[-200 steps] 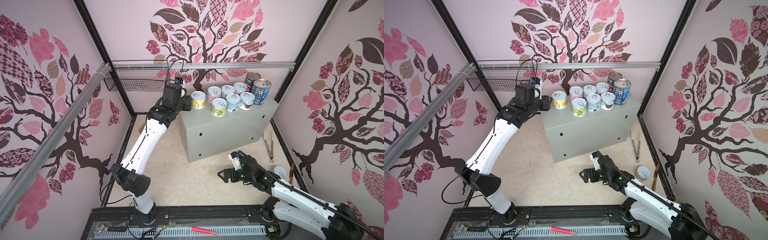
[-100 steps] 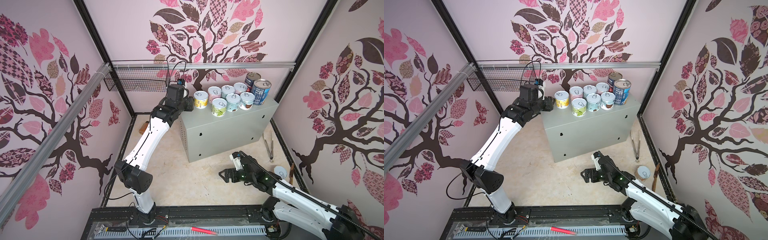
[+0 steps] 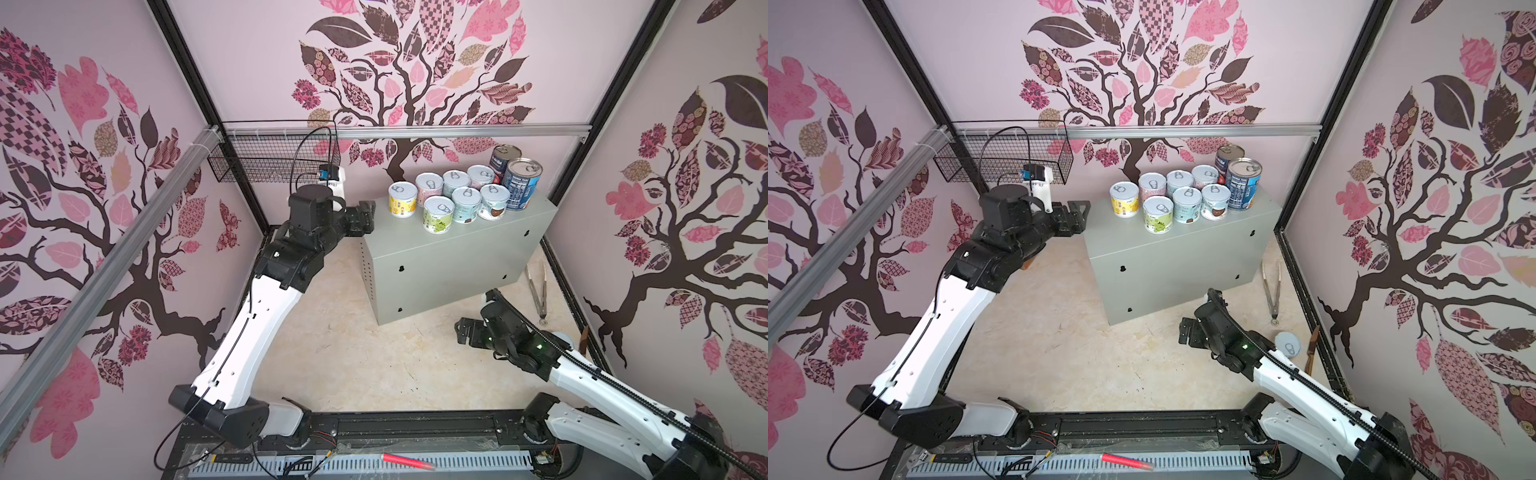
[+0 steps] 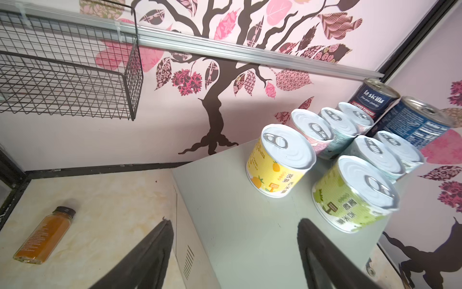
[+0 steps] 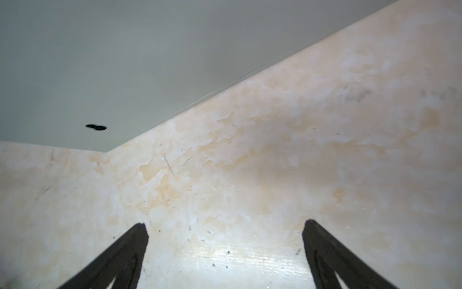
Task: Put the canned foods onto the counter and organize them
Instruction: 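Withdraw the left gripper from the cabinet while the right gripper swings toward the pink can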
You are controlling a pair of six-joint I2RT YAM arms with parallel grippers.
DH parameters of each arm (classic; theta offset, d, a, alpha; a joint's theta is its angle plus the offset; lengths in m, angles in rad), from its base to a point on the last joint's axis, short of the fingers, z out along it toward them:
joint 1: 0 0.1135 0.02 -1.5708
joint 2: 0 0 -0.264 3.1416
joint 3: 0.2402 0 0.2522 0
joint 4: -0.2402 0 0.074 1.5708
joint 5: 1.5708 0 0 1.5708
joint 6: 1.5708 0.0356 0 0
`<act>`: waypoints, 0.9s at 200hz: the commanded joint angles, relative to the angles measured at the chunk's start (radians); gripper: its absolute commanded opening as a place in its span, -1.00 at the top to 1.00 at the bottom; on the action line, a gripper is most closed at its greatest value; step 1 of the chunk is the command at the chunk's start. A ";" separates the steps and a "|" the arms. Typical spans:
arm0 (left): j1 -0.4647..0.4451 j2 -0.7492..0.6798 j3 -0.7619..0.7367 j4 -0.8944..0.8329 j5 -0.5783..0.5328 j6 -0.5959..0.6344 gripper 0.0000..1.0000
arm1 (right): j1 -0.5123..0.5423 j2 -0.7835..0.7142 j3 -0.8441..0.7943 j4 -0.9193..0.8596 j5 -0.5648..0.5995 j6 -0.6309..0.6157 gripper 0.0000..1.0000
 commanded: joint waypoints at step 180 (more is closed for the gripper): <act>0.000 -0.570 -0.916 -0.115 -0.018 -0.241 -0.96 | -0.876 -0.024 0.020 -0.237 0.175 0.159 -1.00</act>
